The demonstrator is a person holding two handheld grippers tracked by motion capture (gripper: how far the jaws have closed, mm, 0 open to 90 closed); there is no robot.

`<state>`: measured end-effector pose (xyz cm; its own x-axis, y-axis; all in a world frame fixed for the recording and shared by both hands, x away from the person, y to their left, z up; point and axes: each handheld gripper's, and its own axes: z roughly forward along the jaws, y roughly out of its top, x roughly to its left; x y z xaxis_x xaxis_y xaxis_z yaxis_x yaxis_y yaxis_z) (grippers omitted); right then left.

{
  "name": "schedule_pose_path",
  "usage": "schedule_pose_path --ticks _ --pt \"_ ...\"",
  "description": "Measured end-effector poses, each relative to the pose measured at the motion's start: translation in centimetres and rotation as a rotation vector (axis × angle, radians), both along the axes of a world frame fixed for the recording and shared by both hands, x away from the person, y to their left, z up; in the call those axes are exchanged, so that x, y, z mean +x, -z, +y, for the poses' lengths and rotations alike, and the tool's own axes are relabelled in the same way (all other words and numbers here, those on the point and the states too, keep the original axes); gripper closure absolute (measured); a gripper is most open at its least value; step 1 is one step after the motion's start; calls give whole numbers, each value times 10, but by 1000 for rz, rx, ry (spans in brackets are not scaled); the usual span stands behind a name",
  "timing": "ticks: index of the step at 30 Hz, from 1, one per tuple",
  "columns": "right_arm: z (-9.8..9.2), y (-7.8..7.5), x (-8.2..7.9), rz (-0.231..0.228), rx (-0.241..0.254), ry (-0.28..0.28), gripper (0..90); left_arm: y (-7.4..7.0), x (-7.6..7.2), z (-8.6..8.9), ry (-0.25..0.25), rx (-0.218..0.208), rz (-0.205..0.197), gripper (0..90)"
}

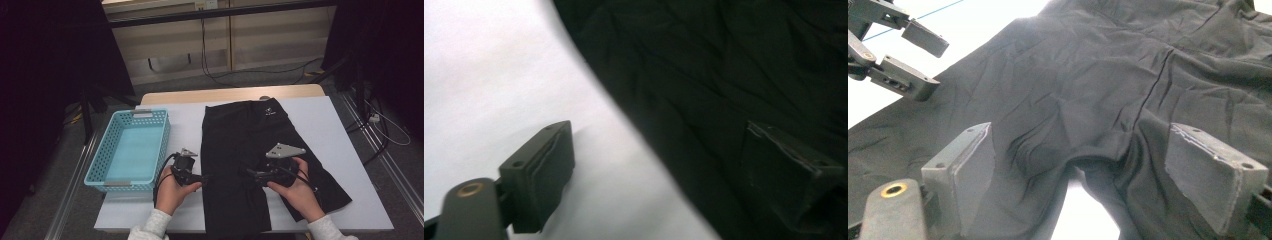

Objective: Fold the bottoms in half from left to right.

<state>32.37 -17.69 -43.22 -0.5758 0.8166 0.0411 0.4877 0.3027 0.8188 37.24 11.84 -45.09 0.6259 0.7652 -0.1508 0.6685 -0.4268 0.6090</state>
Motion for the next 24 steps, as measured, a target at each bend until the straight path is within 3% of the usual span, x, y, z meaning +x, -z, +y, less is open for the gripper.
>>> schedule_pose_path --ticks 3,5,14,19,24 --pt "2 1 0 4 -3 -13 129 0 -3 -5 17 5 -5 153" --pt "3 2 0 7 -5 -15 128 -1 -5 -7 36 -15 7 183" --pt "6 2 0 5 -8 -23 128 -3 -10 -14 37 -56 36 389" --pt "7 2 0 6 -14 -28 128 -3 -10 -14 -4 -82 52 554" --pt "7 2 0 5 -17 -28 128 -2 -10 -14 -27 -90 56 637"
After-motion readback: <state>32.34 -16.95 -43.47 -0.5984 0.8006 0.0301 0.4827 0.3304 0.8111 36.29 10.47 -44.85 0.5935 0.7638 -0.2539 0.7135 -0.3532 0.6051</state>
